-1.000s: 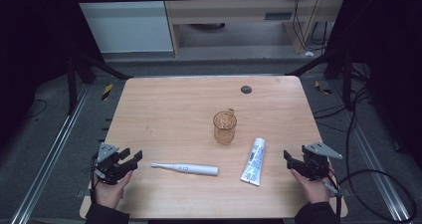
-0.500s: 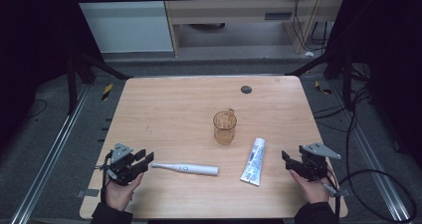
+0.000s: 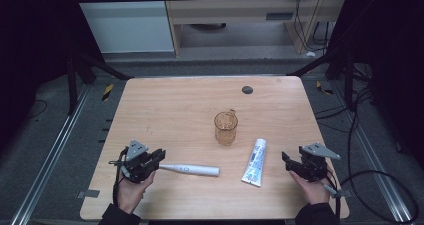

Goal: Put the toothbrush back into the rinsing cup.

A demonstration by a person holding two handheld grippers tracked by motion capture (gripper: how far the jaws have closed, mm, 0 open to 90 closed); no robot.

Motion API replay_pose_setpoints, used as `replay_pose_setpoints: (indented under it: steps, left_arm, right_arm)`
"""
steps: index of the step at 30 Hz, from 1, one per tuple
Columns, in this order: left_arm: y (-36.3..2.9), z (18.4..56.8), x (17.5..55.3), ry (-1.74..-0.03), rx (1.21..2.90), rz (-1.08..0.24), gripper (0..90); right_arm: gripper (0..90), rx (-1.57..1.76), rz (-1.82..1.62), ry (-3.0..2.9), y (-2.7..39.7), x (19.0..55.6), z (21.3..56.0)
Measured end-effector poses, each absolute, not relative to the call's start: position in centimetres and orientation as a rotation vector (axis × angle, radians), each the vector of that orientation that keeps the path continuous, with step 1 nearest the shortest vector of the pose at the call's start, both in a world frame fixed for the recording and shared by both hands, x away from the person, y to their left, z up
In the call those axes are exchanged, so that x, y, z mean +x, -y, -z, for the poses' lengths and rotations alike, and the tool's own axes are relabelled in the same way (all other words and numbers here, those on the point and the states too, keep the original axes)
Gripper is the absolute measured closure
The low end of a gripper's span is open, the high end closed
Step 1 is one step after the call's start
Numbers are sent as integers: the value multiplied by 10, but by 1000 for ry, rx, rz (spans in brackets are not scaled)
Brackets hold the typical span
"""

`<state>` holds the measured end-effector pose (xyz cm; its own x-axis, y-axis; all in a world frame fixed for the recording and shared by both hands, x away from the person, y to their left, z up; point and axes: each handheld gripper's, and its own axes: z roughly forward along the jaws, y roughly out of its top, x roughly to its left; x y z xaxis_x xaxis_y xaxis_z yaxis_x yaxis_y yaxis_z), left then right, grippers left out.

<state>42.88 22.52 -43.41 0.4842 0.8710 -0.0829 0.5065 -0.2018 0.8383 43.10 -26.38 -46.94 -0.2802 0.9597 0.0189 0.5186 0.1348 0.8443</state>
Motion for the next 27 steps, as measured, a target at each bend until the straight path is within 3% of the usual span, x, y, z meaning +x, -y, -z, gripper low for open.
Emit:
replay_pose_setpoints:
  steps: [13,27]
  left_arm:
    - [-192,437,436,-1085,1916,-475,890]
    - [-146,450,446,-1001,2013,-402,896]
  right_arm:
    - [323,1421,-1042,-1874,264,431,471]
    - [323,1419,-1025,-1890,262,433,473]
